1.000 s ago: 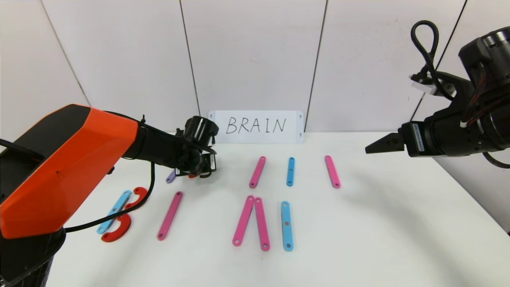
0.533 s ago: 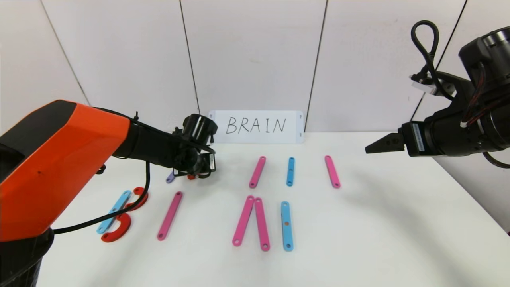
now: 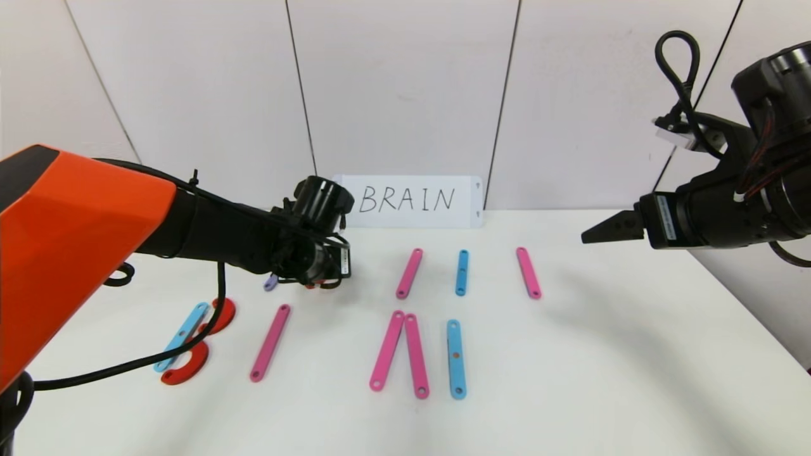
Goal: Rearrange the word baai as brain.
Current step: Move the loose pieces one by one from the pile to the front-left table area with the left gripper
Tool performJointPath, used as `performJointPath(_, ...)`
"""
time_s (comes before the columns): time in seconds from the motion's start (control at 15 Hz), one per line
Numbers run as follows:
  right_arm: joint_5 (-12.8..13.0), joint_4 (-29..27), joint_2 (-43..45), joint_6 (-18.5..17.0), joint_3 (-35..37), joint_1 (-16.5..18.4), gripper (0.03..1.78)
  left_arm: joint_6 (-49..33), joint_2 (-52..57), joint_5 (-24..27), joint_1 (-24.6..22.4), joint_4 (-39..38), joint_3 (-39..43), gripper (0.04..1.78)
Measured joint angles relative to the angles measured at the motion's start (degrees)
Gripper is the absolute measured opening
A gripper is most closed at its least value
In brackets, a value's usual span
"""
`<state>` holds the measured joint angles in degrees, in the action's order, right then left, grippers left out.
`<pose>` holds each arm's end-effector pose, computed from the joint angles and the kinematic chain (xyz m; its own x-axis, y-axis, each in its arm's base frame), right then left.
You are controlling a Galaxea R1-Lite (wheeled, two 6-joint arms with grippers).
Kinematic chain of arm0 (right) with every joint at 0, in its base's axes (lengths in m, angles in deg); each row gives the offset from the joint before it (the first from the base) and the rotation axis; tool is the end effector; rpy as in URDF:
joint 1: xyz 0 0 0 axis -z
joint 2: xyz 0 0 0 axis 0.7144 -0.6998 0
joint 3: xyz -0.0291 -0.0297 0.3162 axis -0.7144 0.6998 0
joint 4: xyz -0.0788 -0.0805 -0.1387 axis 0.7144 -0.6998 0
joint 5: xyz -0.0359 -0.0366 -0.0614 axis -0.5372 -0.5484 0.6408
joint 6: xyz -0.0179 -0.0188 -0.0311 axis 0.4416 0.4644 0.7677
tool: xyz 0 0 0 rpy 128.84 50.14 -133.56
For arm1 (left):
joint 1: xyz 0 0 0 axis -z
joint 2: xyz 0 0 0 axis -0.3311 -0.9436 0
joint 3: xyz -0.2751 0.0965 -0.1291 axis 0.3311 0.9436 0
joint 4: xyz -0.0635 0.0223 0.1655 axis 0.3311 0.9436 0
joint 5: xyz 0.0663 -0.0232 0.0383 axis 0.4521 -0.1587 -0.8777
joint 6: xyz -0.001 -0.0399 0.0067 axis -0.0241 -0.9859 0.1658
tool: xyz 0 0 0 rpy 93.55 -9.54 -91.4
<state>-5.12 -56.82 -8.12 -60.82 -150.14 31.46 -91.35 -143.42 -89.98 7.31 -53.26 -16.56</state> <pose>0.2545 0.0674 0.2743 0.6681 0.2506 -0.7006 -0.1881 0.9679 0.1668 0.3758 -0.1729 0.1486 0.7484 0.0112 -0.6632 -0.0828 0.9936 -0.0766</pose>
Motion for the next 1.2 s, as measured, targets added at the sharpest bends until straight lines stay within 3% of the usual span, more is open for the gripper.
performJointPath(0.87, -0.1, -0.1, 1.7, 0.0, 0.6, -0.8, 1.73, 1.3, 13.4, -1.8, 7.8, 0.5, 17.3, 0.30)
performJointPath(1.2, -0.1, -0.1, 2.2, 0.1, 0.9, -0.9, 1.73, 1.7, 15.0, -1.8, 8.4, 0.4, 19.3, 0.30)
